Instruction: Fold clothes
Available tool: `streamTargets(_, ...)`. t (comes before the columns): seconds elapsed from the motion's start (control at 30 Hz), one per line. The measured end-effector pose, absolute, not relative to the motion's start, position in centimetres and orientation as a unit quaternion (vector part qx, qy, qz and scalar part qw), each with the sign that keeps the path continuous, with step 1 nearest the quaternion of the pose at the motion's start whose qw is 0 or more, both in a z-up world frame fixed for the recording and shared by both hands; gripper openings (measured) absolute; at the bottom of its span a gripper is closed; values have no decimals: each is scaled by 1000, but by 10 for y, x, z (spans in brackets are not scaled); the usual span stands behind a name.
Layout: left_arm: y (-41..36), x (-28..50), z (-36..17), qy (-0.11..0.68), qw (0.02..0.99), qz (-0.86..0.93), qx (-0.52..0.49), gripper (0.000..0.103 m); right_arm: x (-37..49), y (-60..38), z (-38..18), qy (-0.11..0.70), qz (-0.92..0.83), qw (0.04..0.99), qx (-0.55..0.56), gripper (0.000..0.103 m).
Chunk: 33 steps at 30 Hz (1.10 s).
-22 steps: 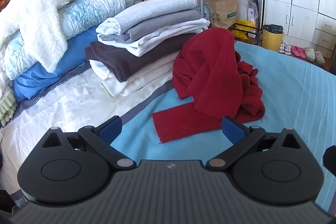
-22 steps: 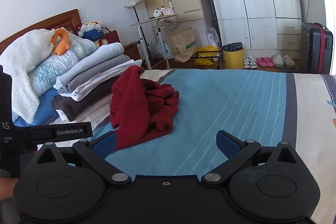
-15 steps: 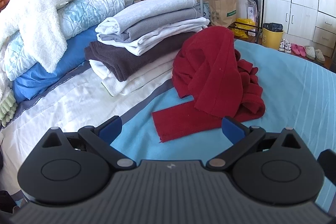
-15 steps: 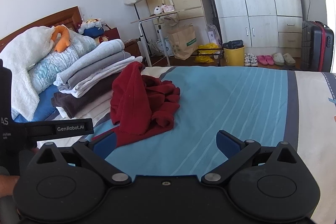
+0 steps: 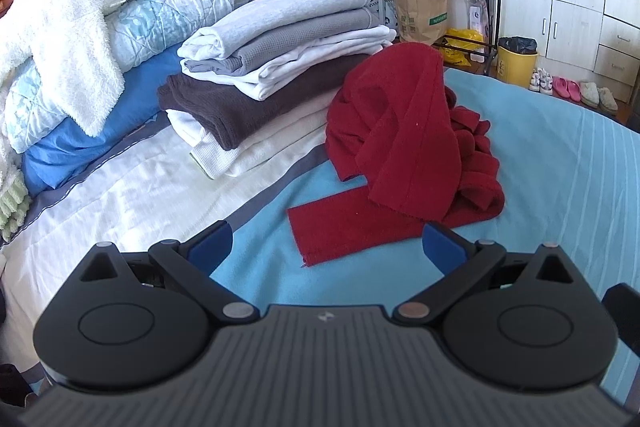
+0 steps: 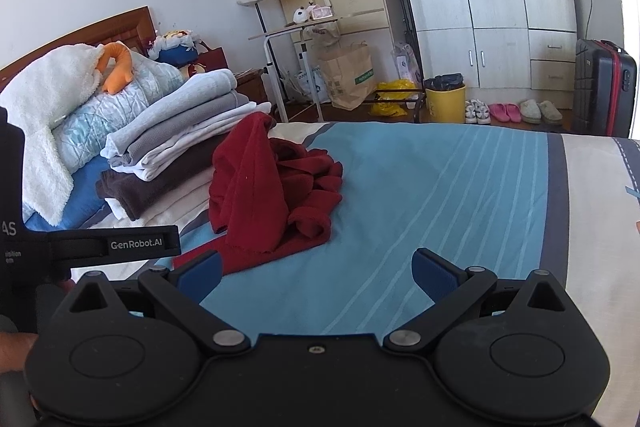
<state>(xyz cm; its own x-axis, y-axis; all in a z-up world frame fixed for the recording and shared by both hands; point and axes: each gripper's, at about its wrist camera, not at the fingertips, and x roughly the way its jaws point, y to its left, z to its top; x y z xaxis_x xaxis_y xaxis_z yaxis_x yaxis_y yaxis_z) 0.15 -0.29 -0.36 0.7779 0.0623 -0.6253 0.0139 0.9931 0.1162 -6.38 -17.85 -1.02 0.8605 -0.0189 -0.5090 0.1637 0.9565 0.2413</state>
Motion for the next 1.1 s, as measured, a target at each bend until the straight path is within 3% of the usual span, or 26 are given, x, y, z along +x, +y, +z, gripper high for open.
streamTargets(1.1,-3,9,-13,365,929,0,55,103,-64,-182,-13,271,-51,951,143,103)
